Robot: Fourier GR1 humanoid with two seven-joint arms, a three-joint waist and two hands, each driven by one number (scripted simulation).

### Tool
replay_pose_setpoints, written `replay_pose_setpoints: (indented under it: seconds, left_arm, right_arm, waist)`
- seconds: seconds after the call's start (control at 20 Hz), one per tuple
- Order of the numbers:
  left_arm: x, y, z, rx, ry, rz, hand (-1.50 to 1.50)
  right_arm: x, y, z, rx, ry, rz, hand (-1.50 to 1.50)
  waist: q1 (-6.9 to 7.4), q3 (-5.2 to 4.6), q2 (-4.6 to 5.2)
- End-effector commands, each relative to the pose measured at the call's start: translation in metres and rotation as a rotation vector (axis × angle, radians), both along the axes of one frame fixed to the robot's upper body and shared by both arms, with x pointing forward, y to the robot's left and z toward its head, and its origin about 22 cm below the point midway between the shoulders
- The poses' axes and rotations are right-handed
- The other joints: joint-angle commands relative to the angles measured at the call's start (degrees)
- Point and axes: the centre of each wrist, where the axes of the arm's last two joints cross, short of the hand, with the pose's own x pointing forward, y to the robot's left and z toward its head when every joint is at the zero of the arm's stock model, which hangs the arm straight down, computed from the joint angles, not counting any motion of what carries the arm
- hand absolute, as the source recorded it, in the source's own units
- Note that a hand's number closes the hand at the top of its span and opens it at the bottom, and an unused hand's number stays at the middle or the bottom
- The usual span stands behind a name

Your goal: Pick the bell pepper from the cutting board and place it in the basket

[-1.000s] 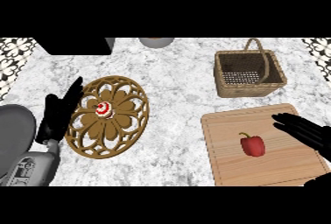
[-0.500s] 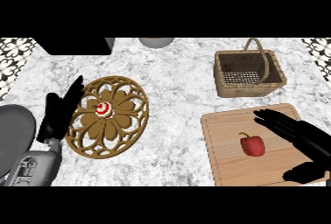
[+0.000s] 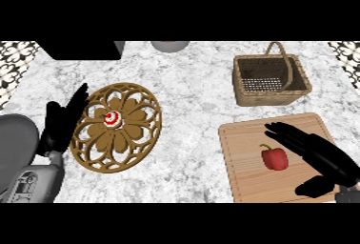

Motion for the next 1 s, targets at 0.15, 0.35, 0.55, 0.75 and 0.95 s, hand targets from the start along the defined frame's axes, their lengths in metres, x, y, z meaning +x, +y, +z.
replay_pose_setpoints:
  seconds: [0.15, 0.35, 0.55, 0.75, 0.95]
  left_arm:
    - [0.000, 0.008, -0.012, 0.017, -0.010, 0.000, 0.00]
    - [-0.005, -0.008, 0.004, -0.012, -0.005, 0.005, 0.00]
    - [0.000, -0.009, -0.008, 0.018, -0.013, -0.003, 0.00]
    - [-0.002, 0.005, 0.004, 0.002, -0.015, 0.011, 0.00]
    - [-0.005, -0.016, -0.022, -0.003, 0.004, -0.010, 0.00]
  right_arm:
    - [-0.010, -0.002, -0.020, -0.037, 0.037, -0.013, -1.50]
    - [0.005, 0.017, -0.016, -0.018, 0.064, -0.006, -1.50]
    - [0.020, 0.020, -0.016, -0.039, 0.060, -0.011, -1.50]
    - [0.002, -0.001, -0.027, -0.010, 0.049, -0.034, -1.50]
    - [0.008, 0.014, -0.042, -0.093, 0.057, 0.025, 1.50]
  waist:
    - [-0.06, 0.00, 0.01]
    - [0.06, 0.00, -0.02]
    - [0.05, 0.00, 0.01]
    - [-0.04, 0.00, 0.00]
    - [-0.08, 0.00, 0.02]
